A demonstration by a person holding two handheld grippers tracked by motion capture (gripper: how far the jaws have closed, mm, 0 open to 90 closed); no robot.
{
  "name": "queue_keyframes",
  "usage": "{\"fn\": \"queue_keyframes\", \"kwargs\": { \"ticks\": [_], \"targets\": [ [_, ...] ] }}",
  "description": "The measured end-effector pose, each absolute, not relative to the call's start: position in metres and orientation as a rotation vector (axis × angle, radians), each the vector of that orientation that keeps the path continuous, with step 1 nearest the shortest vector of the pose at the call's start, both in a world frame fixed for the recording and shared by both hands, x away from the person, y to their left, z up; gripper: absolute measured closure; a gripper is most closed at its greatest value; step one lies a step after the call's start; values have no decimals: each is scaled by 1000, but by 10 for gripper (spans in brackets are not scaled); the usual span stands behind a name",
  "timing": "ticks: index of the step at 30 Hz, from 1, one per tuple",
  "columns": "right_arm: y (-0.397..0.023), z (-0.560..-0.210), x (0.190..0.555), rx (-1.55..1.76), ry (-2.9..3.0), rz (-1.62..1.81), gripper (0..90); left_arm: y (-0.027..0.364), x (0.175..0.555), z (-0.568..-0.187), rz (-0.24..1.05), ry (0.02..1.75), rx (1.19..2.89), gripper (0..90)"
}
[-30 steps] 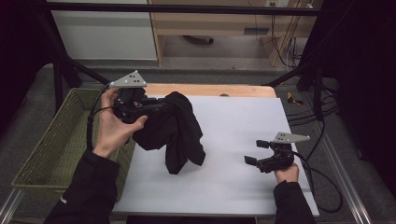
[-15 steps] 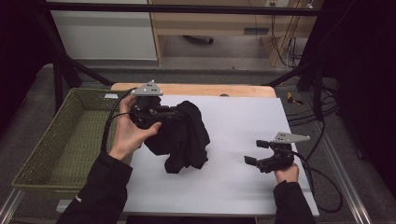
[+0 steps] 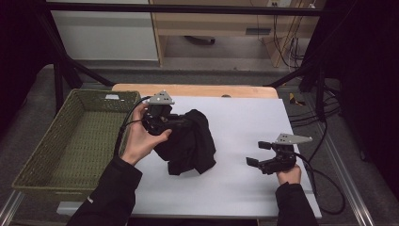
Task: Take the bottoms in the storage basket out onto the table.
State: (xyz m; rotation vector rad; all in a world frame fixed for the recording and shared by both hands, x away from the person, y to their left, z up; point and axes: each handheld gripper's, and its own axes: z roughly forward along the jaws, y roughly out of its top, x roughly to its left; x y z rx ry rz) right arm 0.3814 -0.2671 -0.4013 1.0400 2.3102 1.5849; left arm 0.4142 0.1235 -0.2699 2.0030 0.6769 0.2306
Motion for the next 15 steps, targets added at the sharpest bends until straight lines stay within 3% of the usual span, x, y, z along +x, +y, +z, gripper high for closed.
{"fn": "queue_keyframes", "kwargs": {
  "ticks": [15],
  "targets": [
    [-267,-402,381,1043,2312,1582,40,116,420,-298,222,685,2012,799]
  ]
}}
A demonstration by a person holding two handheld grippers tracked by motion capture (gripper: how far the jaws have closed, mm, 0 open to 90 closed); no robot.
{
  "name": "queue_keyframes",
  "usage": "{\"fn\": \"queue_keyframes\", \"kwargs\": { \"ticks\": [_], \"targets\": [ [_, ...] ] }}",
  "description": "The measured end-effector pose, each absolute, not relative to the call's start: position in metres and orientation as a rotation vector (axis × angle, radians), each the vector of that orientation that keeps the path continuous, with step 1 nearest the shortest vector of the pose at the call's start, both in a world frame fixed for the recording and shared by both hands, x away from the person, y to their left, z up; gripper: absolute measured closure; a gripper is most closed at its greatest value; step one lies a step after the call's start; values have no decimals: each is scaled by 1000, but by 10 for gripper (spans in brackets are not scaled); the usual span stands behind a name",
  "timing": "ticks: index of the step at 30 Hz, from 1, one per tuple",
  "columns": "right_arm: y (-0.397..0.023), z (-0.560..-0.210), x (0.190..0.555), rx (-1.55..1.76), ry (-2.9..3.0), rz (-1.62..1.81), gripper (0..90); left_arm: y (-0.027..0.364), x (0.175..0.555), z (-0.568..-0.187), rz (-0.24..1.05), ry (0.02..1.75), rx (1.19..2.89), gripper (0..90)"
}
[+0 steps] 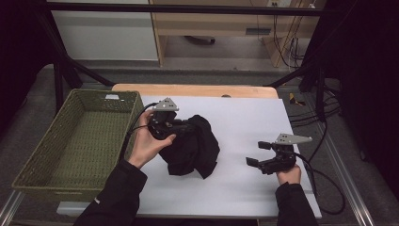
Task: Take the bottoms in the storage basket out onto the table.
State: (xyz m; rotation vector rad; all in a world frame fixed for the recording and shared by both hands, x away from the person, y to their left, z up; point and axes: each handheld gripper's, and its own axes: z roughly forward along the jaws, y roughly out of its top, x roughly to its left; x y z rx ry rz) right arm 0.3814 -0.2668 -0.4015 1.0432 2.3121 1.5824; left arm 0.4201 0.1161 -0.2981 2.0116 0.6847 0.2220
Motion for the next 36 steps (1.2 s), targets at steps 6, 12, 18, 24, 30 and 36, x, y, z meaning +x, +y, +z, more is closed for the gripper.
{"fn": "queue_keyframes", "kwargs": {
  "ticks": [6,12,18,24,30,36],
  "targets": [
    [-267,-401,381,1043,2314,1579,40,112,422,-310,224,691,2028,798],
    [-267,-402,381,1042,2315,1579,40,109,424,-323,219,691,2040,797],
    [-267,-401,381,1042,2315,1579,40,105,425,-333,219,687,2043,794],
    [-267,-402,381,1042,2316,1579,40,101,425,-345,206,680,2050,791],
    [-267,-401,381,1042,2315,1579,40,97,425,-354,211,674,2054,786],
    [-267,-402,381,1043,2316,1579,40,95,425,-364,213,669,2065,770]
  ]
}}
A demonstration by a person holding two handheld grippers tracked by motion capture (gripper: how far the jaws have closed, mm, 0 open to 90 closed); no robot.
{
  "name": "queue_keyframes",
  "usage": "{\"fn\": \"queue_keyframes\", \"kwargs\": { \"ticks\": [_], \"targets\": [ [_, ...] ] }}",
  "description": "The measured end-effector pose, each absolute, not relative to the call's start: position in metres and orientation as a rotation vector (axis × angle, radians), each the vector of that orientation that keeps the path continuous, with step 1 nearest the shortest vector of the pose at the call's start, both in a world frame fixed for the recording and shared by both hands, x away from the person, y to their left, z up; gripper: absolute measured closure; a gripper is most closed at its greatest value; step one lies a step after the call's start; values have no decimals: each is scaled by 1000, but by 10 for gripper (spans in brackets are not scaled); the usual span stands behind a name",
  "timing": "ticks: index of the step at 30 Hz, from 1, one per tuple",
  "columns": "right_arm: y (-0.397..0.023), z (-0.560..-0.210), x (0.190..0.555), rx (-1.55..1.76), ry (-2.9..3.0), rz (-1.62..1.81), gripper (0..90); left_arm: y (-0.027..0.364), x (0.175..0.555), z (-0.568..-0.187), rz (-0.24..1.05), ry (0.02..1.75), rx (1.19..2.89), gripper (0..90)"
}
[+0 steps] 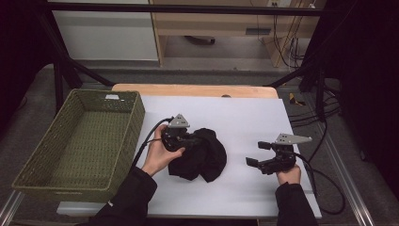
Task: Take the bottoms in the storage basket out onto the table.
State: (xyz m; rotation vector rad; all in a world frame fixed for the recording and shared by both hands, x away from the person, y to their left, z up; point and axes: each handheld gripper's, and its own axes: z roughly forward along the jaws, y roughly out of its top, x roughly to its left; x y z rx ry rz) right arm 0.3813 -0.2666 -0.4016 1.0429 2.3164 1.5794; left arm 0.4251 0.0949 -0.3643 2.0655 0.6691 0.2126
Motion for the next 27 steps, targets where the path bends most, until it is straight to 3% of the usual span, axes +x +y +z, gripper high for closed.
{"fn": "queue_keyframes", "kwargs": {
  "ticks": [6,12,21,27],
  "targets": [
    [-267,-402,381,1043,2316,1579,40,96,427,-369,217,675,2068,710],
    [-267,-402,381,1042,2316,1580,40,99,428,-369,240,689,2078,486],
    [-267,-402,381,1042,2317,1581,40,107,426,-364,274,723,2087,219],
    [-267,-401,381,1041,2314,1583,40,116,422,-356,277,737,2065,113]
  ]
}}
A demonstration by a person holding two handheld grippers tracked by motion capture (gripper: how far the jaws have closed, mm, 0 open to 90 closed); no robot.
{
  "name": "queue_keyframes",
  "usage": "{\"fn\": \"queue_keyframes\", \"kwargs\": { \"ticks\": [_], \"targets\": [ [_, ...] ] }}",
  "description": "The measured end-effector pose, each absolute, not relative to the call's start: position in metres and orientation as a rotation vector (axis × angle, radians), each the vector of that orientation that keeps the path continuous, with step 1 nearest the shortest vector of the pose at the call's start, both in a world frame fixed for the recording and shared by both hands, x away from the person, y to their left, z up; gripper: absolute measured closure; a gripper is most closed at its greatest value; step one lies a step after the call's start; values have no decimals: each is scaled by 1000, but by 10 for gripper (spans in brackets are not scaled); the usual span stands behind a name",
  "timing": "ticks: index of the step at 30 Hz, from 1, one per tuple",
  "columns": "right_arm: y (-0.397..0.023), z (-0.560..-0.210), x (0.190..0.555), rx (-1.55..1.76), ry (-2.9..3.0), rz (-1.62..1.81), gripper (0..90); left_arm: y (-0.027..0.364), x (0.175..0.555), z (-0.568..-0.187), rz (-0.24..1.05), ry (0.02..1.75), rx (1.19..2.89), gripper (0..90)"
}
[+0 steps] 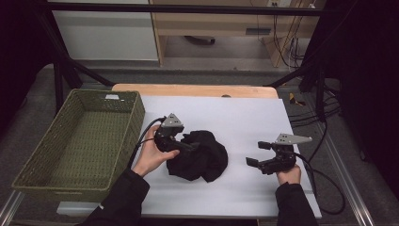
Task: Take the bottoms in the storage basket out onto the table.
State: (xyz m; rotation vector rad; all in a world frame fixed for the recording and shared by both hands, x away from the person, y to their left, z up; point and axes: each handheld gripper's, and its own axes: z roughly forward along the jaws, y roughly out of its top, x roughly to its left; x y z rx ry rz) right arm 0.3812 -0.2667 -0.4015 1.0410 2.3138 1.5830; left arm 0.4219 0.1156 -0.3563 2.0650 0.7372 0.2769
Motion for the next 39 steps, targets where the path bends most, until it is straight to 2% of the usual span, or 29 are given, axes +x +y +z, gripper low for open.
{"fn": "queue_keyframes", "kwargs": {
  "ticks": [3,14,39],
  "targets": [
    [-267,-401,381,1040,2314,1585,40,120,419,-352,272,743,2062,68],
    [-267,-401,381,1040,2315,1584,40,140,405,-337,301,746,2059,24],
    [-267,-401,381,1043,2309,1586,40,198,376,-314,359,733,2039,23]
  ]
}}
